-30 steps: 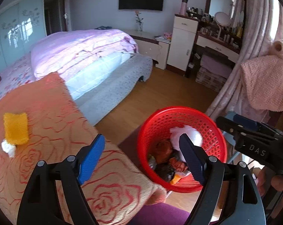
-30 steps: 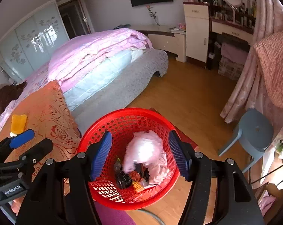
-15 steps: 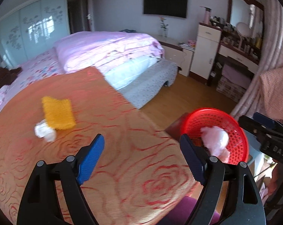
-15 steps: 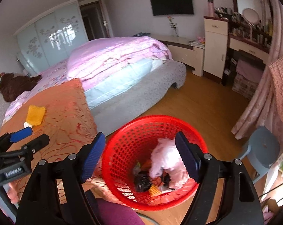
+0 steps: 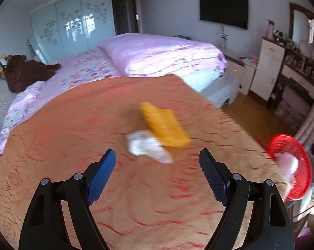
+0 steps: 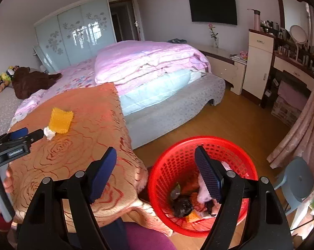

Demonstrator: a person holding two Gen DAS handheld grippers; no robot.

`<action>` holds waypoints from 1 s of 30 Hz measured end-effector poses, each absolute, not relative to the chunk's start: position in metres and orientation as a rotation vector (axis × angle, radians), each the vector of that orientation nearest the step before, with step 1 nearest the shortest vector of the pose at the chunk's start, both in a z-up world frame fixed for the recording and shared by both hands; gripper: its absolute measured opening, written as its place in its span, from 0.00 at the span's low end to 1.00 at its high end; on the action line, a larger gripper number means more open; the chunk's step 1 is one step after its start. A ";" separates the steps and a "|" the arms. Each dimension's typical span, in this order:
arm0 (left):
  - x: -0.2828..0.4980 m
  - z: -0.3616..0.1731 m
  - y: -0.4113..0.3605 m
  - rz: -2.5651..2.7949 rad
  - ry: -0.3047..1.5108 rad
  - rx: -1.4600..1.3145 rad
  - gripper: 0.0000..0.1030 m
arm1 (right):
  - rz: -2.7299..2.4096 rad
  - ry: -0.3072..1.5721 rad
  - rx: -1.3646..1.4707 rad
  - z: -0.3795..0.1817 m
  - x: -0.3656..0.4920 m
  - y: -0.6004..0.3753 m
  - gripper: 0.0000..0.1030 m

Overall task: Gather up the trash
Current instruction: 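Move both open tools back over the white tissue and yellow foam net, then grasp the white tissue with the left tool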

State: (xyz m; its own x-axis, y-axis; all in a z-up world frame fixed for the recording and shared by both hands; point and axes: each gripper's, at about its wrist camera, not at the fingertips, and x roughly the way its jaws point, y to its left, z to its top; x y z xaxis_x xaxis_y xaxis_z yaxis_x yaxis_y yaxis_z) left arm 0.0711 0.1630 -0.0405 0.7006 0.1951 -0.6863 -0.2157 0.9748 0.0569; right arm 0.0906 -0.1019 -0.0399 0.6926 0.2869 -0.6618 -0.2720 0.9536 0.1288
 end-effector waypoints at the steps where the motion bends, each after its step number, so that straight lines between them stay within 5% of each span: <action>1: 0.075 -0.043 0.172 0.222 0.767 -0.039 0.77 | 0.316 0.741 0.023 -0.039 0.090 -0.099 0.73; 9: 0.099 -0.068 0.194 0.146 0.855 -0.023 0.76 | 0.346 0.738 0.025 -0.035 0.095 -0.082 0.73; 17: 0.121 -0.079 0.201 0.119 0.901 -0.048 0.51 | 0.353 0.757 0.030 -0.039 0.099 -0.077 0.73; 18: 0.123 -0.080 0.201 0.117 0.911 -0.045 0.41 | 0.352 0.761 0.031 -0.040 0.100 -0.077 0.73; 21: 0.123 -0.080 0.202 0.121 0.905 -0.049 0.30 | 0.354 0.762 0.029 -0.041 0.100 -0.076 0.73; 30: 0.086 -0.061 0.212 0.168 0.829 -0.108 0.27 | 0.395 0.762 0.014 -0.041 0.102 -0.057 0.73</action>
State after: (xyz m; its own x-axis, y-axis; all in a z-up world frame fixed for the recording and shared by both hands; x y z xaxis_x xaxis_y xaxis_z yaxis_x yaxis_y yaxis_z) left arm 0.0860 0.2123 -0.0609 0.6636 0.1059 -0.7406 -0.1902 0.9813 -0.0302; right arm 0.1016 -0.0571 -0.0405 0.6534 0.3532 -0.6695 -0.3433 0.9266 0.1538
